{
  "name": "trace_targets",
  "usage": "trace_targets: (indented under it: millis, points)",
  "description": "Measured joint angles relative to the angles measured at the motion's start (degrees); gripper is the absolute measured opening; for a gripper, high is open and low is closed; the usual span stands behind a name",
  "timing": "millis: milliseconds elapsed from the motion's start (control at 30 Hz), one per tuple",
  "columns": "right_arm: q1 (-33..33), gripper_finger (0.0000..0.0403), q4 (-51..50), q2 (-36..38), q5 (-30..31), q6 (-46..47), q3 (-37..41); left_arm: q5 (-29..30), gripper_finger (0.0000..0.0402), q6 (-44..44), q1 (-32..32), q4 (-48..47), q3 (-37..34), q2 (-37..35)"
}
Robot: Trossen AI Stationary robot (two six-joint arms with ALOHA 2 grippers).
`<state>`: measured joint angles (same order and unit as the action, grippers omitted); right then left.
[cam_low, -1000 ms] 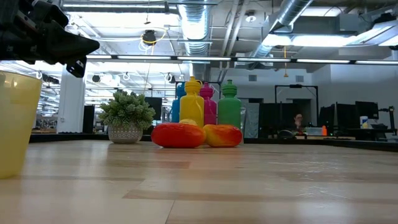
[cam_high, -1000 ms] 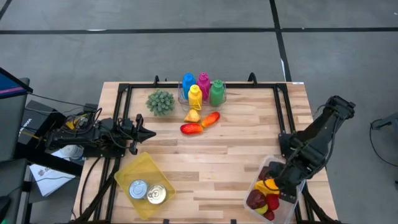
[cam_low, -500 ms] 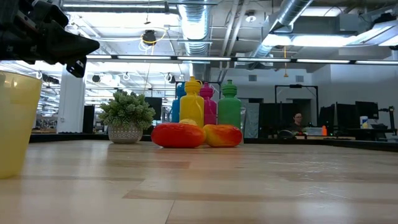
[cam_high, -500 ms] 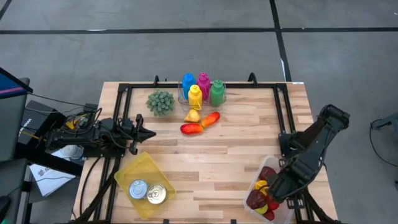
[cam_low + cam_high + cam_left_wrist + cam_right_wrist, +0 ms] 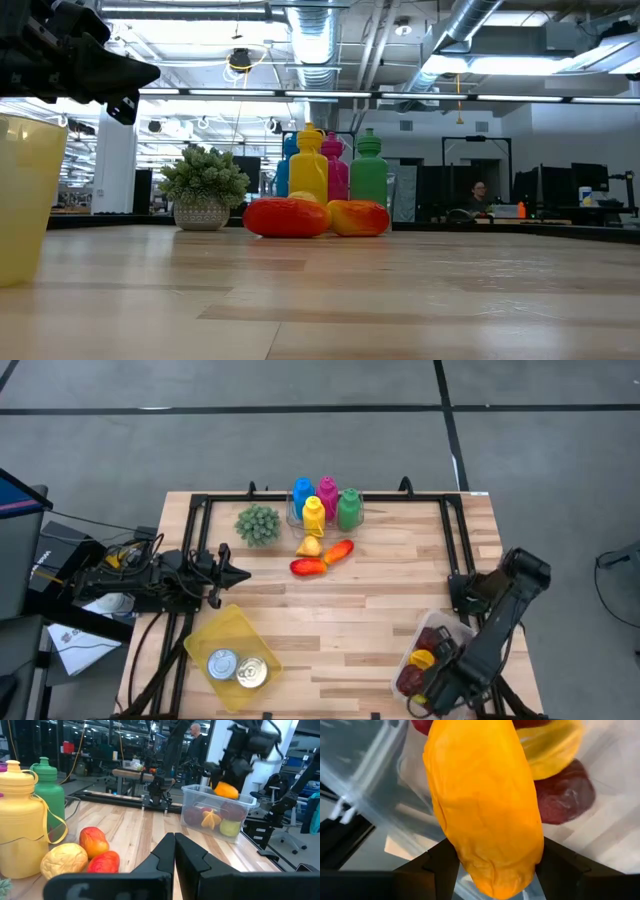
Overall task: Pick & Place Food Item
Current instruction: Put the yellow mango into the white bin
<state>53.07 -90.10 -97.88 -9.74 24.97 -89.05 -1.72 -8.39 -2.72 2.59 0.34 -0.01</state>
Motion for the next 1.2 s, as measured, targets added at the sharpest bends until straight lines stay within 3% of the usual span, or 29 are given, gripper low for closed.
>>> trace_targets:
  millis: [333,633,1200]
  points:
    - [4.8,0.0217,0.6,-1.4,0.0,5.1,0.1,0.0,0.0000,0.0,0.0,0.0,0.0,0.0]
    - [6.3,0.0217,5.0,-1.9,5.3,1.6,0.3,0.0,0.0000,0.0,0.0,0.0,0.0,0.0]
    - [7.4,0.0249,9.2,-1.9,5.4,1.6,0.3,0.0,0.0000,0.0,0.0,0.0,0.0,0.0]
